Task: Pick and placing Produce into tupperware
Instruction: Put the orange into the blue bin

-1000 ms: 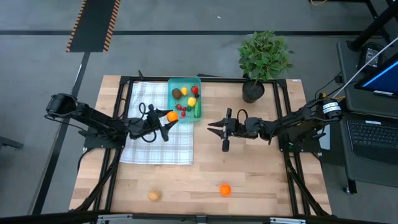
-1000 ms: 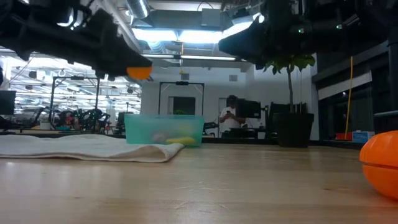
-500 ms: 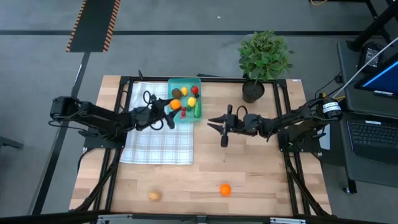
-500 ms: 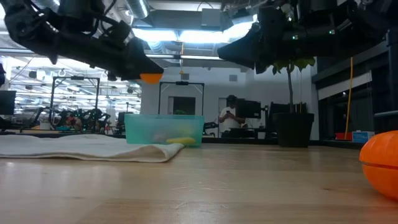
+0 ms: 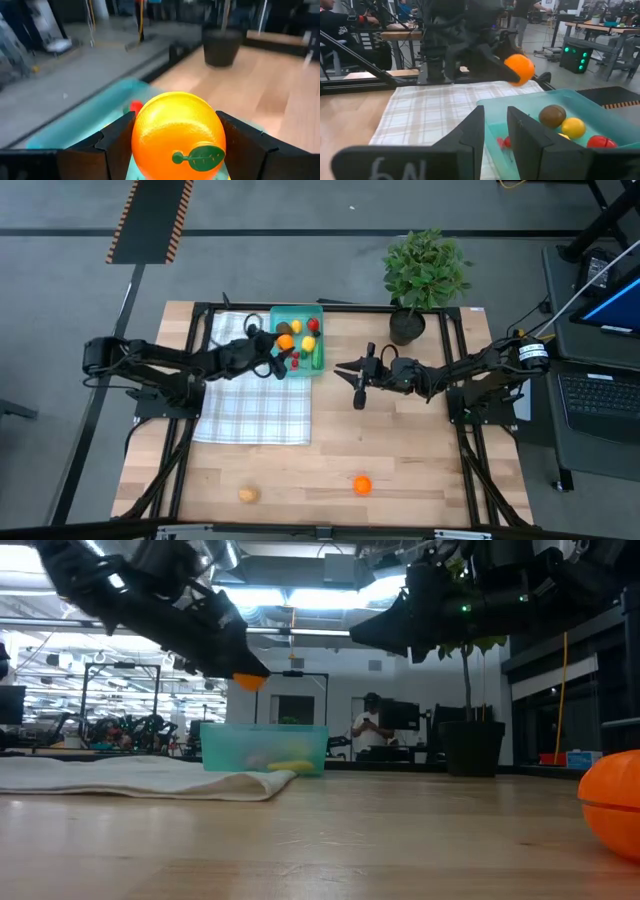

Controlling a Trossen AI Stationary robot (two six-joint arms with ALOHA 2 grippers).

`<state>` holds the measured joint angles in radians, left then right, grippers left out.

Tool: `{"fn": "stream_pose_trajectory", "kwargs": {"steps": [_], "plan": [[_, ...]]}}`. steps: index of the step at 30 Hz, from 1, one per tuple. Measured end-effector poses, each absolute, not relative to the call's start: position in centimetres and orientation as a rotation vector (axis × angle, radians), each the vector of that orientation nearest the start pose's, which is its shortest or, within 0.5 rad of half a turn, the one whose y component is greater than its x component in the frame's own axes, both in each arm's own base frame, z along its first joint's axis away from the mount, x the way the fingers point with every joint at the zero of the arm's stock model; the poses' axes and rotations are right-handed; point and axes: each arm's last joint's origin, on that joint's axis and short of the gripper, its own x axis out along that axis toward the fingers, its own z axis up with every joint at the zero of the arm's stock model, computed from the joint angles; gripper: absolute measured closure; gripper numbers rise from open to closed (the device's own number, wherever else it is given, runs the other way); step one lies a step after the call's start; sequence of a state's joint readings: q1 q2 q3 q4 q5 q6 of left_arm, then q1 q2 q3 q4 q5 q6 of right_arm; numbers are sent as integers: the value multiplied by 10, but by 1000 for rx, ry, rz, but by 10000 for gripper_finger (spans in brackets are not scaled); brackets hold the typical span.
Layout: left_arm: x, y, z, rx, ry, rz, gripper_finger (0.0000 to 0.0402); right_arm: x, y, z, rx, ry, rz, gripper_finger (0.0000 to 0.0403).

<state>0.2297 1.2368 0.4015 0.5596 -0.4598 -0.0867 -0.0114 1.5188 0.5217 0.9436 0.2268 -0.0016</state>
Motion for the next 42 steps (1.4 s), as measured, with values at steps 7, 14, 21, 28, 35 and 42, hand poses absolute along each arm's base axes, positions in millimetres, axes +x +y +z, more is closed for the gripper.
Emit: {"fn": "stream_pose_trajectory", "kwargs": {"steps": [7, 14, 21, 28, 35, 42], "plan": [[236, 83, 210, -83, 446, 664, 161, 285, -10, 185, -4, 95, -236, 317], [236, 97, 234, -139, 623, 610, 161, 284, -10, 178, 33, 161, -239, 317], [242, 108, 237, -198, 761, 526, 161, 284, -10, 178, 31, 159, -239, 317], [256, 115, 236, -191, 887, 486, 161, 284, -10, 178, 31, 159, -240, 317], [258, 117, 233, -185, 931, 481, 160, 284, -9, 177, 31, 166, -239, 317], [255, 116, 230, -201, 973, 482, 158, 284, -9, 177, 30, 167, -239, 317]]}}
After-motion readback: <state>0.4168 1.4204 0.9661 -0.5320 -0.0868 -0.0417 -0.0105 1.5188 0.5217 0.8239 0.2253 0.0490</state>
